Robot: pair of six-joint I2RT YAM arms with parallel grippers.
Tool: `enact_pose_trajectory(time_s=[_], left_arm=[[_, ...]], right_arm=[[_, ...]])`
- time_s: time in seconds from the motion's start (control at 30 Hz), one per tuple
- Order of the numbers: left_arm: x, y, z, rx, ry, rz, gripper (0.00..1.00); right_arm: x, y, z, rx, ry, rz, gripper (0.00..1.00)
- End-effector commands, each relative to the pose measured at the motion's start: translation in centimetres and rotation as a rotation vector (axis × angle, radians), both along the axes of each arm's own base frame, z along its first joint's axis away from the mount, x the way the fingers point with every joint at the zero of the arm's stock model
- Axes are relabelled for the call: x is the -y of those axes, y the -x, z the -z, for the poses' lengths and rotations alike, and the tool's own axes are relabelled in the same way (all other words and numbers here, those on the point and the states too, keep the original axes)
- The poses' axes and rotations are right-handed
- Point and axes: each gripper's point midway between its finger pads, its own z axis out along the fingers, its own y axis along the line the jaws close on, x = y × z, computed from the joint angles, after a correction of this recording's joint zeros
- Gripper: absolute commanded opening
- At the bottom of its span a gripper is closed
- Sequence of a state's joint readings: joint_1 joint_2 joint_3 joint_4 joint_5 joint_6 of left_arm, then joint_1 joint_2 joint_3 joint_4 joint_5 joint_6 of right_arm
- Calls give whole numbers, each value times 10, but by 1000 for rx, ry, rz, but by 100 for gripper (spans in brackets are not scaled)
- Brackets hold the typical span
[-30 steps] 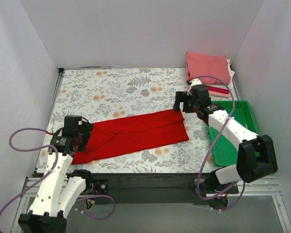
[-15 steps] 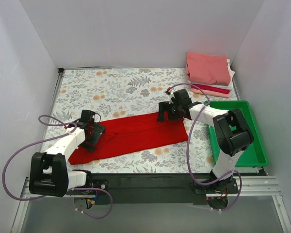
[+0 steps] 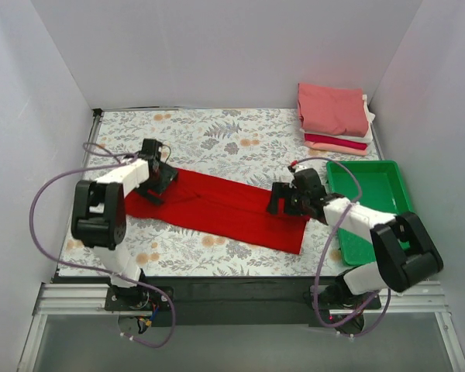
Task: Fold and stack the t-shirts
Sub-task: Fold the tshirt
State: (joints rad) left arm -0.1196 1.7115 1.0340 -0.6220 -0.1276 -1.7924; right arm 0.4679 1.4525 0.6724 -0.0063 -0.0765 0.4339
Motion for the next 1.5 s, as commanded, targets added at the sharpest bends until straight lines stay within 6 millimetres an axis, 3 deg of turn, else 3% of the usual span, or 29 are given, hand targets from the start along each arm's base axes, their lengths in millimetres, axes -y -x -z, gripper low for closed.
enact_pose_trajectory(time_s=[0.0,0.03,0.07,0.1,0.13,0.17,0.2,0.23,0.27,0.3,0.33,0.4,0.5,0.53,0.73,0.8,0.87,0.9,0.97,1.0,1.07,1.17,1.27,1.47], left_arm=[[41,-82,34,92,26,133,84],[53,-96,36,101,21,172,84],[65,-107,61,60,23,214,84],[88,-138,40,106,41,253,84],[104,-152,37,116,67,299,84],[115,-161,46,101,82,329,84],[128,-149,79,-4,104,360,83],[147,-187,53,92,122,399,83],[158,-193,54,93,134,417,83],[172,-192,73,66,135,440,83],[186,-209,57,133,154,459,83],[215,-218,51,208,235,503,84],[225,-227,50,274,251,481,86],[224,-228,52,276,240,470,87],[219,-233,52,285,214,435,87],[221,-235,34,314,210,450,87],[219,-238,16,356,156,506,87],[223,-238,-6,396,125,544,88],[219,-237,-29,444,-6,607,89],[218,-236,-60,492,-42,614,89],[209,-229,-71,498,-156,638,90],[215,-213,-97,521,-269,711,91],[230,-200,-99,498,-314,785,92],[237,-187,-71,397,-387,882,92]], right_arm=[[-2,63,18,-135,-14,-19,98],[-14,84,19,-149,-24,-90,98],[-21,97,14,-142,-48,-132,98],[-19,121,26,-183,-37,-173,98],[-32,145,25,-199,-57,-267,98],[-36,161,24,-204,-74,-319,98],[-37,179,29,-229,-75,-370,98],[-45,204,28,-252,-91,-465,98],[-50,215,27,-256,-101,-510,98],[-57,225,25,-254,-109,-565,98],[-67,243,20,-253,-126,-654,98],[-75,252,16,-246,-125,-714,98],[-88,247,3,-174,-132,-738,98],[-93,236,-3,-120,-130,-725,98],[-95,205,-31,33,-103,-627,98],[-97,193,-48,86,-113,-587,98],[-84,173,-56,124,-68,-471,98],[-82,162,-67,141,-76,-403,98],[-68,141,-82,200,-83,-249,98],[-61,138,-80,207,-84,-209,98],[-47,123,-89,252,-107,-106,98],[-26,107,-92,281,-111,-17,98],[-9,99,-87,275,-104,35,98],[11,95,-71,257,-66,91,98]])
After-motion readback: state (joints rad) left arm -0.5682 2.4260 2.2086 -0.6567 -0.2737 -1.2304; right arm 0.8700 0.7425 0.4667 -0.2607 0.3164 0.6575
